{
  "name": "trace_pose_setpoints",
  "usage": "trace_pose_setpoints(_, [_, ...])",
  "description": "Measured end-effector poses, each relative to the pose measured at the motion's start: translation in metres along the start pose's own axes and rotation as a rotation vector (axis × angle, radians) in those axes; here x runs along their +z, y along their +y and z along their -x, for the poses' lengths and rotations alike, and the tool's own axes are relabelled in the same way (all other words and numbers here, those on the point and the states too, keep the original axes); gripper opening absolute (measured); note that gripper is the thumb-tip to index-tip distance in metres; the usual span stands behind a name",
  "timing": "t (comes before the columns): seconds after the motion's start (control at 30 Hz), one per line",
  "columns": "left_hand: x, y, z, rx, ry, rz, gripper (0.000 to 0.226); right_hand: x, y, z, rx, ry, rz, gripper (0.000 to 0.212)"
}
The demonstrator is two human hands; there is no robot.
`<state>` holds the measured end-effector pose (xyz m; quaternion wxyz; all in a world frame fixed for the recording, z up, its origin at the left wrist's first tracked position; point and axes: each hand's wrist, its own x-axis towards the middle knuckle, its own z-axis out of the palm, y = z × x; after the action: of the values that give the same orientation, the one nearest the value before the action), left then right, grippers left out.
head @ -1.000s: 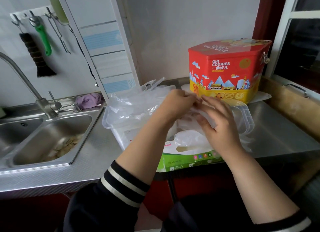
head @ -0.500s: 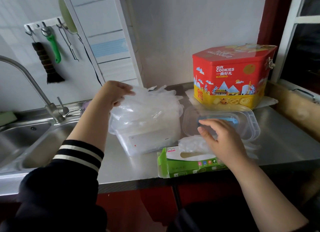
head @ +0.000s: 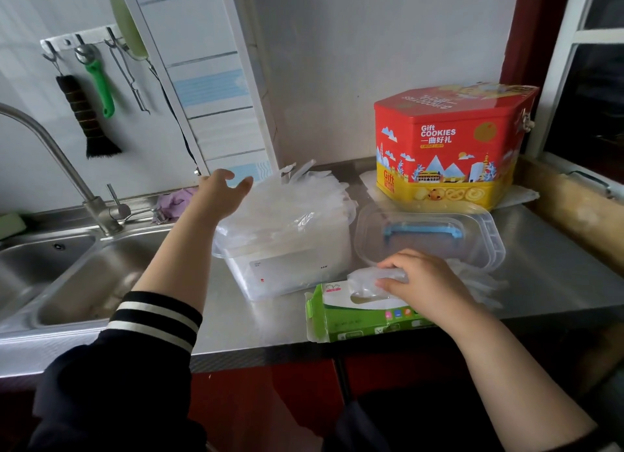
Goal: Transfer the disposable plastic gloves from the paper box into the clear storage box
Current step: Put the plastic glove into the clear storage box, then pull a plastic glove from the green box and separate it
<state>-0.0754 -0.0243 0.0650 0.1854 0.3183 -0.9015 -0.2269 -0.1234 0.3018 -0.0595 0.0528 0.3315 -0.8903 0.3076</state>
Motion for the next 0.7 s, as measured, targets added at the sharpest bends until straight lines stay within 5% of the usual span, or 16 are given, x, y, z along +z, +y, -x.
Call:
trace_pose_setpoints(0.27, [0.01, -0.003, 0.008, -0.052, 0.07, 0.276, 0.071, 0.004, 0.001, -0.001, -0.031, 0.144, -0.088, 0.008])
trace_pose_setpoints(0.43, [0.004, 0.033, 0.051, 0.292, 0.402, 0.297, 0.036, 0.006, -0.001, -0.002, -0.017, 0.256, -0.219, 0.016])
trace_pose_setpoints(0.57, [0.019, 0.076, 0.106, 0.553, 0.14, 0.459, 0.028, 0.006, -0.005, -0.003, -0.004, 0.373, -0.406, 0.017])
trace_pose_setpoints(0.7, [0.048, 0.09, 0.137, 0.562, -0.128, 0.415, 0.008, 0.006, -0.006, -0.003, 0.025, 0.463, -0.527, 0.012])
